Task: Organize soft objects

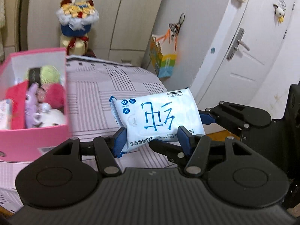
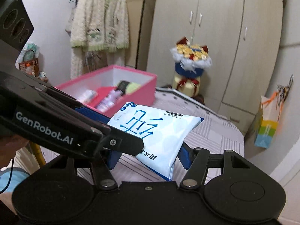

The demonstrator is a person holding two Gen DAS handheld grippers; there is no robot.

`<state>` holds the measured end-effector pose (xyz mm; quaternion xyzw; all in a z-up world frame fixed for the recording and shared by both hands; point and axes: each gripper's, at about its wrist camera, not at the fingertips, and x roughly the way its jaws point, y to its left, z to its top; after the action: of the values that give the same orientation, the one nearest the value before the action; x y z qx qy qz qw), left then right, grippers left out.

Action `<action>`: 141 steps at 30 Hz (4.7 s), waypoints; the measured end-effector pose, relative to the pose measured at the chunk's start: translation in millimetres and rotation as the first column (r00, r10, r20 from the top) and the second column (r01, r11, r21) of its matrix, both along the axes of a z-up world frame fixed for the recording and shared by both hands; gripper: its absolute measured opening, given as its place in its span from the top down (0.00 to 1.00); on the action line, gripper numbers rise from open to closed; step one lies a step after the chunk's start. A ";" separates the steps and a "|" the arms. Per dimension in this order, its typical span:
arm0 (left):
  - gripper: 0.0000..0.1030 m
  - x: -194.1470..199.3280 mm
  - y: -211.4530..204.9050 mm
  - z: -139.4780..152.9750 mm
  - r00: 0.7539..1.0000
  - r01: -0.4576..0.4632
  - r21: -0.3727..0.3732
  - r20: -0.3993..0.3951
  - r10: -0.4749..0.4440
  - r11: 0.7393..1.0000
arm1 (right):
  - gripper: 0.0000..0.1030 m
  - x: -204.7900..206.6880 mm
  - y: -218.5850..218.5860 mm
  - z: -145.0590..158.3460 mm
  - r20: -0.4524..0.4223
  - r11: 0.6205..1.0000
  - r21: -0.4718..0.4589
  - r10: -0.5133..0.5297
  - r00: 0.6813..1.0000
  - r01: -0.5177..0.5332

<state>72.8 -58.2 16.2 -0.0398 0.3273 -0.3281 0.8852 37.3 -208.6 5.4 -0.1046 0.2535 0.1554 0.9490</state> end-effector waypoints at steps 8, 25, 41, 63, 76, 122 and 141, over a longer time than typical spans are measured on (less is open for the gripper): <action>0.44 -8.7 50.6 25.7 0.996 -0.050 0.010 0.073 0.049 0.999 | 0.35 2.7 43.5 21.7 0.065 0.996 0.005 0.087 0.994 -0.088; 0.44 73.9 136.1 24.5 0.962 -0.260 0.000 0.082 0.259 0.966 | 0.35 108.0 123.1 16.9 0.096 0.969 0.062 0.233 0.968 -0.240; 0.45 184.7 143.8 -18.5 0.923 -0.377 0.083 -0.051 0.382 0.923 | 0.33 225.5 153.2 -21.8 -0.096 0.946 0.017 0.324 0.941 -0.324; 0.43 156.2 147.3 -18.9 0.896 -0.445 0.060 0.033 0.444 0.894 | 0.27 182.3 118.3 -7.4 -0.025 0.969 0.043 0.243 0.970 -0.242; 0.38 83.5 135.6 4.1 0.911 -0.404 0.024 0.106 0.399 0.915 | 0.26 107.8 77.5 12.3 0.086 0.988 0.096 0.112 0.990 -0.120; 0.00 -8.1 57.6 -3.3 0.854 -0.465 0.063 0.293 0.429 0.883 | 0.00 -2.6 -22.6 3.6 0.013 0.896 0.178 -0.416 0.909 0.407; 0.00 -19.7 58.6 -13.9 0.849 -0.479 0.079 0.294 0.438 0.874 | 0.00 -15.4 -8.7 -1.0 0.094 0.903 0.132 -0.422 0.902 0.409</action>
<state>53.1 0.4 2.3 -0.0059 0.2097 -0.0837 0.9742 21.9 -217.3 4.4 -0.0054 0.2037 -0.0438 0.9780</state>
